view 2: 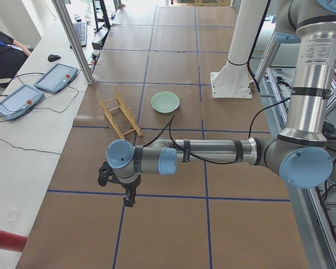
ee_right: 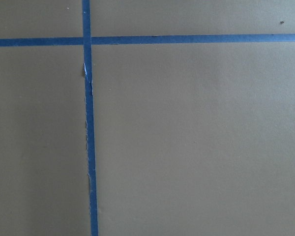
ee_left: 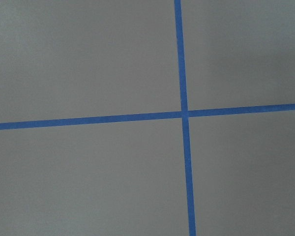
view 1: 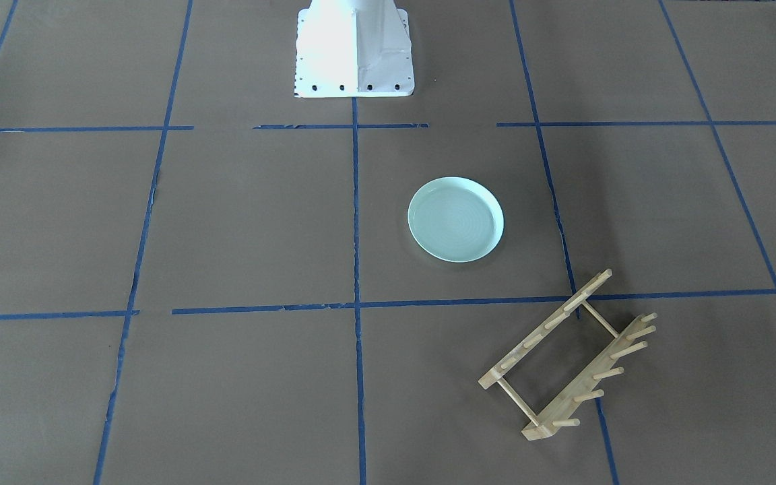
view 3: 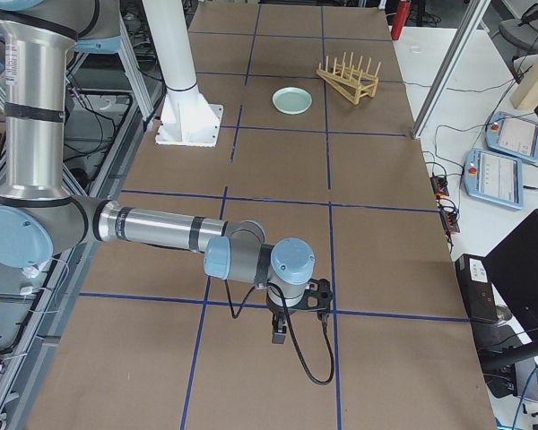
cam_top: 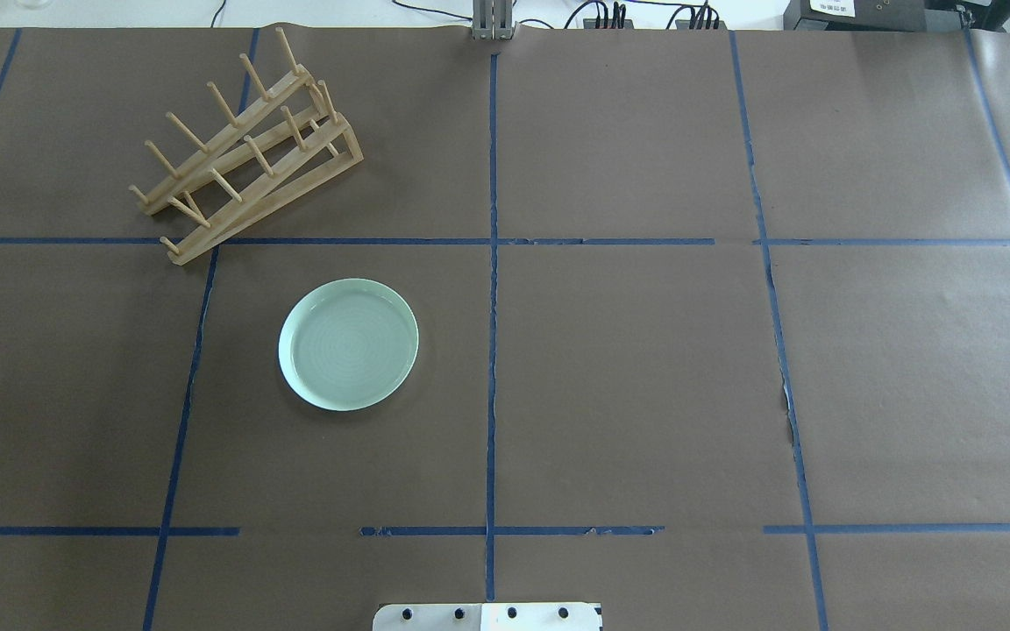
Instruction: Place plate on rack
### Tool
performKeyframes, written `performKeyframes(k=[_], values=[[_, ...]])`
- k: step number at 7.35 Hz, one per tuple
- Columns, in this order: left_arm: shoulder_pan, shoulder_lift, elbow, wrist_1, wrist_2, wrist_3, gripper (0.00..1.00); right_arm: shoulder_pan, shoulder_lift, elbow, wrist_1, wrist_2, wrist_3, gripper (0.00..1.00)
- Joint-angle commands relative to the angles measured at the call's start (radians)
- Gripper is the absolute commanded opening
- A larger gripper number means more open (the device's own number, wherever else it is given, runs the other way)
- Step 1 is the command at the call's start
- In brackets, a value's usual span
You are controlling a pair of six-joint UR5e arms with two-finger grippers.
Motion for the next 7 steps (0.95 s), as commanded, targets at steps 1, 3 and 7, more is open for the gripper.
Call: performKeyframes(k=[1,3,7], values=[[0.003,0.005,-0.007,0.004,0.01,0.0,1.0,0.001,0.0,0.001,0.0,0.0,0.0,1.0],[0.005,-0.019,-0.019,0.003,0.01,-0.006,1.0,0.001,0.0,0.0,0.0,0.0,0.0,1.0],[0.128,-0.154,-0.244,0.072,0.1,-0.401,1.0,0.0,0.0,0.001,0.0,0.0,0.002,1.0]])
